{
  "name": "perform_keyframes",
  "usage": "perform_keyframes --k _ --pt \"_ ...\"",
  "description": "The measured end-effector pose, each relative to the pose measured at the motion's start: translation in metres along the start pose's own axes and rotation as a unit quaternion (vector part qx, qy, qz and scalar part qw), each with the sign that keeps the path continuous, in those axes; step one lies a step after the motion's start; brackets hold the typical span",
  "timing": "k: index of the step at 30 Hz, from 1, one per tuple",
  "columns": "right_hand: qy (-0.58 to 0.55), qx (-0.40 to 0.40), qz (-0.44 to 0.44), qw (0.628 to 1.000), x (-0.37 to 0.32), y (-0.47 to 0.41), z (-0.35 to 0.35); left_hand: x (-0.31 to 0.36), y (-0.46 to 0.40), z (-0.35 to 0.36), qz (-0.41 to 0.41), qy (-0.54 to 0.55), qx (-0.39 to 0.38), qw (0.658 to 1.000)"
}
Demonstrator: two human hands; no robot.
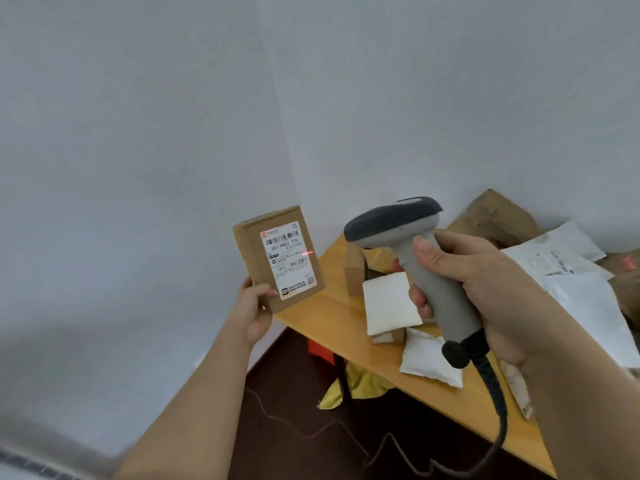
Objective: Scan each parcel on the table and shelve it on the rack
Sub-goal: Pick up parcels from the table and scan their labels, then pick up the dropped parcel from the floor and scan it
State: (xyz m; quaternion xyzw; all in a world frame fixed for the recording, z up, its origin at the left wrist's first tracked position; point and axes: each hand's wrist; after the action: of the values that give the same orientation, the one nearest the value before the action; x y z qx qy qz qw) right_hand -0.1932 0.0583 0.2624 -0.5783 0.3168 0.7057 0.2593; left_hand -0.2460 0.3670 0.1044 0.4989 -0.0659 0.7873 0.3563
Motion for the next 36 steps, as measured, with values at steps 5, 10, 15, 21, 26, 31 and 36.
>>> perform_keyframes --k 5,10,15,21,26,31,36 --pt "0.019 -0.059 0.01 0.998 0.021 0.039 0.077 0.043 0.071 -0.092 0.039 0.032 0.043 0.998" --pt "0.031 -0.164 0.012 0.986 0.039 0.11 0.173 0.09 0.179 -0.207 0.078 0.039 0.085 0.993" --pt "0.034 -0.27 0.035 0.962 0.074 0.185 0.267 0.124 0.305 -0.321 0.072 0.037 0.11 0.991" --pt "-0.006 -0.372 0.069 0.926 0.123 0.25 0.382 0.152 0.424 -0.394 0.105 0.065 0.135 0.983" --pt "-0.046 -0.435 0.035 0.898 0.126 0.251 0.4 0.158 0.478 -0.463 0.031 0.068 0.161 0.984" --pt "-0.035 -0.427 -0.014 0.904 0.128 0.236 0.426 0.146 0.461 -0.462 -0.029 -0.073 0.132 0.988" --pt "0.003 -0.384 0.038 0.923 0.17 0.242 0.409 0.109 0.465 -0.472 -0.094 -0.138 0.119 0.979"
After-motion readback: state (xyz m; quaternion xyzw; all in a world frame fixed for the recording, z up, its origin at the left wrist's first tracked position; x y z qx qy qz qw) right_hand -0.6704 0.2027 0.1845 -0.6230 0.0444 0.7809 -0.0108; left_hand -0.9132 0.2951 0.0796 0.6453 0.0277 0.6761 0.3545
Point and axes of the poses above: each hand's wrist, its own y-axis away from the middle knuckle, its own z-axis out of the palm, x = y × z, and after that the axes turned 6 degrees about z, right-handed
